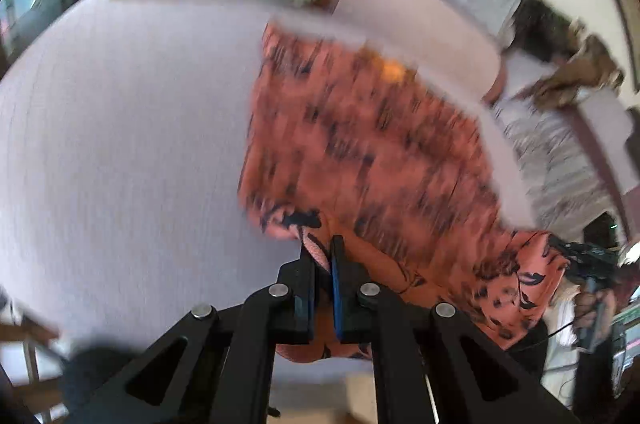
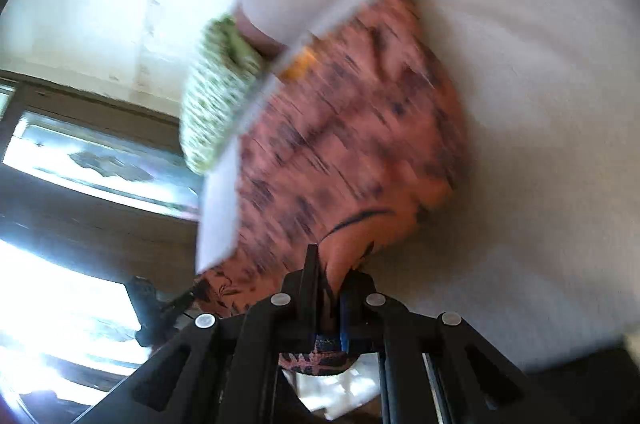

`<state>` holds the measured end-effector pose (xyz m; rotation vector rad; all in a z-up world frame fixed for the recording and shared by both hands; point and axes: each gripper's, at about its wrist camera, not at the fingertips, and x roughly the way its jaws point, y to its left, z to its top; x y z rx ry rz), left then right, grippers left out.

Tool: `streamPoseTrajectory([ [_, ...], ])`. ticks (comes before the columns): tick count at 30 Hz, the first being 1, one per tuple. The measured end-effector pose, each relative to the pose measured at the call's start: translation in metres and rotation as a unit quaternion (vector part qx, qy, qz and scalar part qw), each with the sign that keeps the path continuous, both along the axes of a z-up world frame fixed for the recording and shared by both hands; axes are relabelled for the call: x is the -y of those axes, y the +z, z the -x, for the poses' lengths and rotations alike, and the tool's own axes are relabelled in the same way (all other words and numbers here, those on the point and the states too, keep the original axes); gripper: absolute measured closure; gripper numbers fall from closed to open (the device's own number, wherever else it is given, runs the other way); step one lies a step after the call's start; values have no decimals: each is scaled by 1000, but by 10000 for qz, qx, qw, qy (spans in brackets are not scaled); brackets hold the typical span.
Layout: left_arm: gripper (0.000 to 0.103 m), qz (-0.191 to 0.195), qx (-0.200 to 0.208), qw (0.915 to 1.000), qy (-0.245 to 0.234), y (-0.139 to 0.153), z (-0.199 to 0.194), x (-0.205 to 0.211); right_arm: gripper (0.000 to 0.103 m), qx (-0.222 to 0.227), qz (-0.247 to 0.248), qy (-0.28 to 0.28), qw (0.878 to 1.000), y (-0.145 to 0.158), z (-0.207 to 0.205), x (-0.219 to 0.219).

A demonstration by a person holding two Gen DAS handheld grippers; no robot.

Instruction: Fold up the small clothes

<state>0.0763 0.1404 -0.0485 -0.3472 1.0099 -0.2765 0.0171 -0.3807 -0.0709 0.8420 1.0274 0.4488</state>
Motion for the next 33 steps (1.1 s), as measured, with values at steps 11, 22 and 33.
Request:
streamPoseTrajectory([
  [11, 10, -846, 138, 9876, 1313, -29, -233, -21, 11, 226, 844, -1251, 9883, -8, -216, 37],
  [22, 13, -1435, -166, 9895, 53, -90, -189, 7, 12, -101, 2319, -255, 9724, -57, -198, 22],
  [33, 86, -1001, 510, 9937, -45, 11, -154, 31, 85, 65, 1764, 38, 9843, 17, -180, 1],
])
